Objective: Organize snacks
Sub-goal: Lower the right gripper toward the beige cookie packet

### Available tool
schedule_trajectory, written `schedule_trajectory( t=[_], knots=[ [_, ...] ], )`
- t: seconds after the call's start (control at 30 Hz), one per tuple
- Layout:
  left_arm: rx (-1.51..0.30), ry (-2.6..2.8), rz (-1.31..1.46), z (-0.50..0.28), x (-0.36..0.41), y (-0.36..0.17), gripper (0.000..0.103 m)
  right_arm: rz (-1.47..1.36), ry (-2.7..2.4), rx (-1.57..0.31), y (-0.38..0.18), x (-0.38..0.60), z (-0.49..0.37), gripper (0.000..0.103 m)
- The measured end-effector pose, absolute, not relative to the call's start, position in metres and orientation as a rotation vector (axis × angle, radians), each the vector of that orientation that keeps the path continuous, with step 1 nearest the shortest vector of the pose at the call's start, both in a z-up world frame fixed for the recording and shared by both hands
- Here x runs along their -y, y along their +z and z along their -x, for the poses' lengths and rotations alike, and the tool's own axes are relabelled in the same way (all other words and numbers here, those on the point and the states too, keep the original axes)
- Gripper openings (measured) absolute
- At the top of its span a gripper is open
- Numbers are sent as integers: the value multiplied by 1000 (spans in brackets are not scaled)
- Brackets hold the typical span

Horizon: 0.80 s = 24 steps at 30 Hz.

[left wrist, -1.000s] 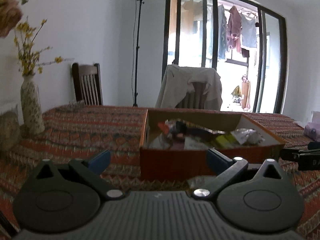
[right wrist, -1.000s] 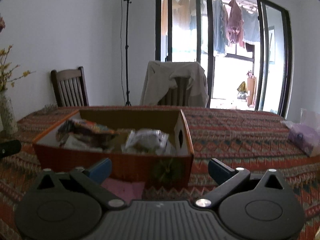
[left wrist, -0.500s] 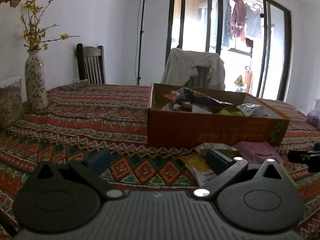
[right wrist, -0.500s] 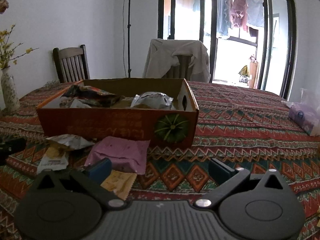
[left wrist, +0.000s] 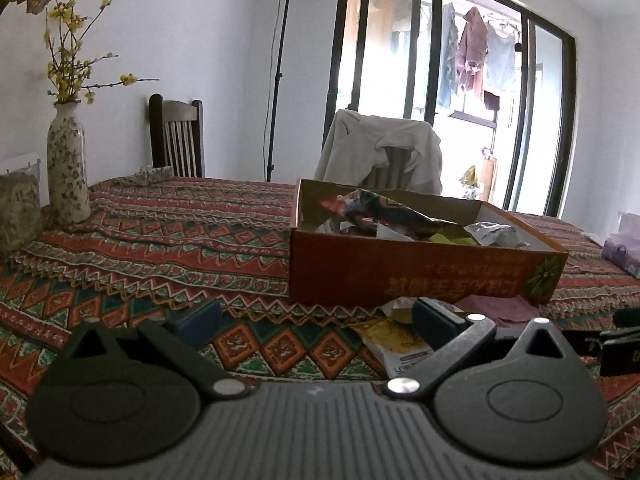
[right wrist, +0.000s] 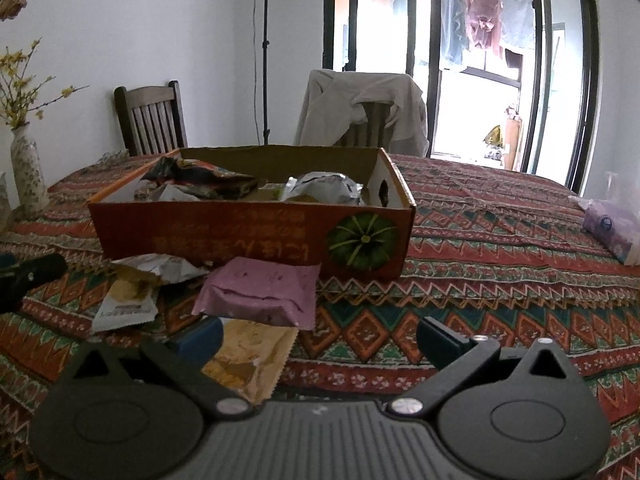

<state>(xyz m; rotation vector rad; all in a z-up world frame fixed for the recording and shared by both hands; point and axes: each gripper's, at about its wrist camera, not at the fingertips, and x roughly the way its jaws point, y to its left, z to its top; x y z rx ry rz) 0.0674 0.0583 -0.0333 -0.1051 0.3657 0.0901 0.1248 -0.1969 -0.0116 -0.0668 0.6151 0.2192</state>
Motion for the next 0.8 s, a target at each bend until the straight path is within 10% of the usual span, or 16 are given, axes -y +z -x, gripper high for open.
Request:
schedule_trajectory(
  t=[0.8],
  knots=[
    [-366, 89, 139, -67, -63, -35, 103, 92, 288, -759, -40, 148, -155, 103]
  ],
)
